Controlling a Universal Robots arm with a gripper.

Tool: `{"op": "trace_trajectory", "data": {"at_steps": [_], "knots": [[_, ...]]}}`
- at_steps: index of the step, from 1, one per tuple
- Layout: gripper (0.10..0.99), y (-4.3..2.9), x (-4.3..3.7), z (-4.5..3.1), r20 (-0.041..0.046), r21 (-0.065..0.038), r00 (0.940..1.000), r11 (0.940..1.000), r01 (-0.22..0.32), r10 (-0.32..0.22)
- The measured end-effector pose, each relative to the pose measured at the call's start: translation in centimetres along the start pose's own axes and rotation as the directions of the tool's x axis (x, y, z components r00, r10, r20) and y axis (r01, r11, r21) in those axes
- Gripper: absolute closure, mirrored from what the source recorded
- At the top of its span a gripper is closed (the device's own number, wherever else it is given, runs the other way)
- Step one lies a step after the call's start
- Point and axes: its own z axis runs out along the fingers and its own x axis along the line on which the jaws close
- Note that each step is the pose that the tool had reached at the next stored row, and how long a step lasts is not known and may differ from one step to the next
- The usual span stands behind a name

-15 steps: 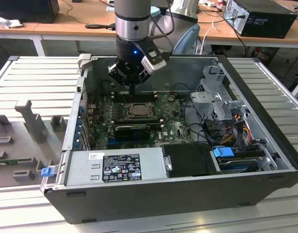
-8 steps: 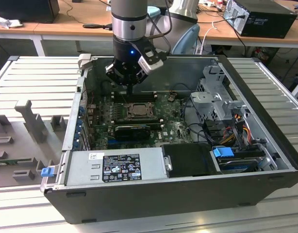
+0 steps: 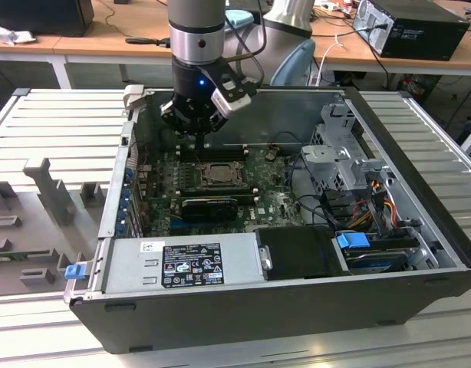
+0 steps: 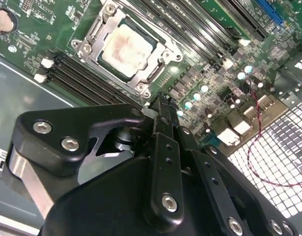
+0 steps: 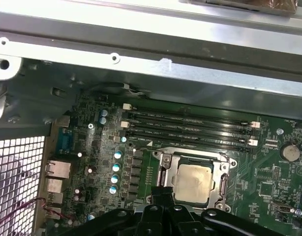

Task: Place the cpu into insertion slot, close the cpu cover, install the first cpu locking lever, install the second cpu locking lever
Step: 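Install the first cpu locking lever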

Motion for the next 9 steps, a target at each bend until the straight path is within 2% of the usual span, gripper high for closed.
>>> {"op": "trace_trajectory", "data": {"at_steps": [2,3,5,7,9], "knots": [[0.980,0.11,0.84,0.08,0.0007,-0.004,1.0000,1.0000,0.000,0.000],[0.980,0.23,1.75,0.20,0.0016,-0.012,1.0000,0.9999,0.000,0.000],[0.980,0.40,2.78,0.39,0.0025,-0.018,1.0000,0.9998,-0.001,0.001],[0.980,0.74,3.39,0.71,0.0028,-0.021,1.0000,0.9998,-0.002,0.002],[0.980,1.05,3.50,0.91,0.0031,-0.023,1.0000,0.9997,-0.002,0.002]]}}
